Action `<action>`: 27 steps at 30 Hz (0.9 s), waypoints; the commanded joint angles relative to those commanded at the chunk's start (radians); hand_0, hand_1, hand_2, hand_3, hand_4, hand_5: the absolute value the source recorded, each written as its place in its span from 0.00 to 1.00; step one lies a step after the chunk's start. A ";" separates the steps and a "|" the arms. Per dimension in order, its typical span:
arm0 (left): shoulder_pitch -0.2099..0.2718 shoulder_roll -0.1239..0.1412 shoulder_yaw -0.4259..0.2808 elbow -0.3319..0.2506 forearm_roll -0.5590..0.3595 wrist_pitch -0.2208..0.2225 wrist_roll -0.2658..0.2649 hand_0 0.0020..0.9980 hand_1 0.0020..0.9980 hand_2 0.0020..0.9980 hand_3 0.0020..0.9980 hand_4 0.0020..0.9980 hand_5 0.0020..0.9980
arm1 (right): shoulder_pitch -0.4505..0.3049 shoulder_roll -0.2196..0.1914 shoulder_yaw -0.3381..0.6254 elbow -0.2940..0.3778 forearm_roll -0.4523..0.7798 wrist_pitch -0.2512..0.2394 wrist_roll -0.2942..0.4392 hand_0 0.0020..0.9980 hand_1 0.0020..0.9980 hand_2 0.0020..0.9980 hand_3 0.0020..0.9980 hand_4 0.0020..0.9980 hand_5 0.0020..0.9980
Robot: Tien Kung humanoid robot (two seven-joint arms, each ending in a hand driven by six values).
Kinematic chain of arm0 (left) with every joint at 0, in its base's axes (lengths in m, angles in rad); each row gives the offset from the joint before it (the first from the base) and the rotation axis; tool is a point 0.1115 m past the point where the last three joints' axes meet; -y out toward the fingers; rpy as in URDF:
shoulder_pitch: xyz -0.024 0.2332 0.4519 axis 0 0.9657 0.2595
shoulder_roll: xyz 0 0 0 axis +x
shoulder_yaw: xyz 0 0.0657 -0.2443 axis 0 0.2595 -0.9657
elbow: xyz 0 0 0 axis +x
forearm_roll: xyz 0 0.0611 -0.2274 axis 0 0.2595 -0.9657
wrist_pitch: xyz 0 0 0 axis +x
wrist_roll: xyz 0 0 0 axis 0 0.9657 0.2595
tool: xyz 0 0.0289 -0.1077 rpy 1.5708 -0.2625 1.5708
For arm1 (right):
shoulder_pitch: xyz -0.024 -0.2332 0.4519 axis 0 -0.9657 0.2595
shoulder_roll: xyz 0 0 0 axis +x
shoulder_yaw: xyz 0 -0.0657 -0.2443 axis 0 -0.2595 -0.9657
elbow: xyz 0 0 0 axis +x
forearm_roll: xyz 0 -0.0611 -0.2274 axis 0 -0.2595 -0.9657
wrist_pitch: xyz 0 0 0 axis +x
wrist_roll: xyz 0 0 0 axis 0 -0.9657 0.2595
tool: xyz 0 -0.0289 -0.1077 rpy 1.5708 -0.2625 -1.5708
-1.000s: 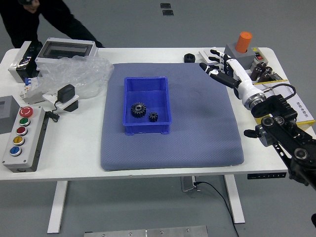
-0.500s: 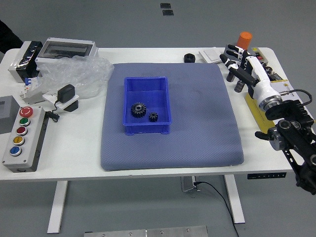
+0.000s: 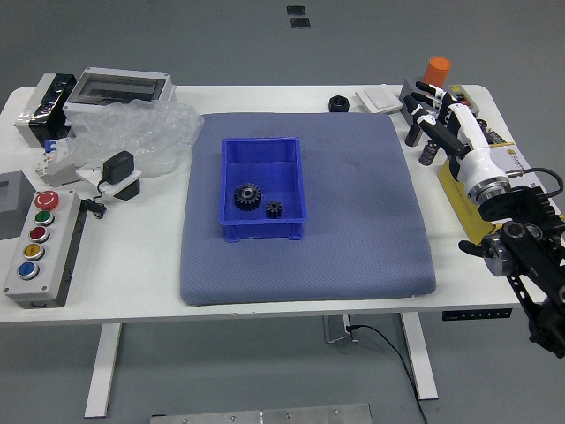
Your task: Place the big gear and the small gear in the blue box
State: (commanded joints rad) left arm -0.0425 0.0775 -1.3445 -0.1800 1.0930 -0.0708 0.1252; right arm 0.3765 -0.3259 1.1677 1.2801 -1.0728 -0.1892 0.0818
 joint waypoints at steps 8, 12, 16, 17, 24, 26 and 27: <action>-0.004 0.000 -0.005 0.000 0.008 -0.002 -0.001 0.73 0.68 0.72 0.72 0.44 0.01 | 0.004 0.003 -0.005 0.003 0.000 0.000 0.000 0.82 0.76 0.83 0.86 0.78 0.58; -0.003 0.001 -0.009 0.000 0.011 -0.002 -0.002 0.73 0.68 0.72 0.72 0.44 0.01 | 0.005 0.006 -0.004 0.003 -0.002 0.000 0.001 0.82 0.76 0.83 0.86 0.78 0.58; 0.000 0.001 -0.009 0.000 0.009 -0.001 -0.001 0.73 0.68 0.72 0.72 0.44 0.01 | 0.005 0.007 -0.003 0.002 -0.003 0.001 0.000 0.82 0.76 0.82 0.85 0.78 0.58; 0.001 0.002 -0.008 0.000 0.008 -0.001 0.000 0.73 0.68 0.72 0.72 0.44 0.01 | 0.005 0.008 -0.003 0.002 -0.003 0.001 0.000 0.82 0.76 0.82 0.85 0.78 0.58; 0.003 0.003 -0.013 0.000 0.011 -0.001 0.000 0.73 0.68 0.72 0.72 0.44 0.01 | 0.004 0.010 -0.006 -0.002 -0.003 0.002 -0.001 0.82 0.76 0.82 0.85 0.78 0.58; 0.003 0.002 -0.015 0.000 0.012 -0.001 -0.001 0.73 0.68 0.72 0.72 0.45 0.01 | 0.005 0.010 -0.006 -0.002 -0.003 0.002 -0.001 0.82 0.75 0.82 0.85 0.77 0.58; 0.003 0.002 -0.015 0.000 0.013 -0.002 -0.001 0.73 0.68 0.72 0.72 0.45 0.01 | 0.005 0.011 -0.007 -0.002 -0.003 0.003 -0.001 0.82 0.75 0.82 0.85 0.77 0.58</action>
State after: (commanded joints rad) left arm -0.0396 0.0794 -1.3592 -0.1800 1.1056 -0.0724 0.1246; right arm 0.3813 -0.3151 1.1612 1.2785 -1.0757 -0.1867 0.0804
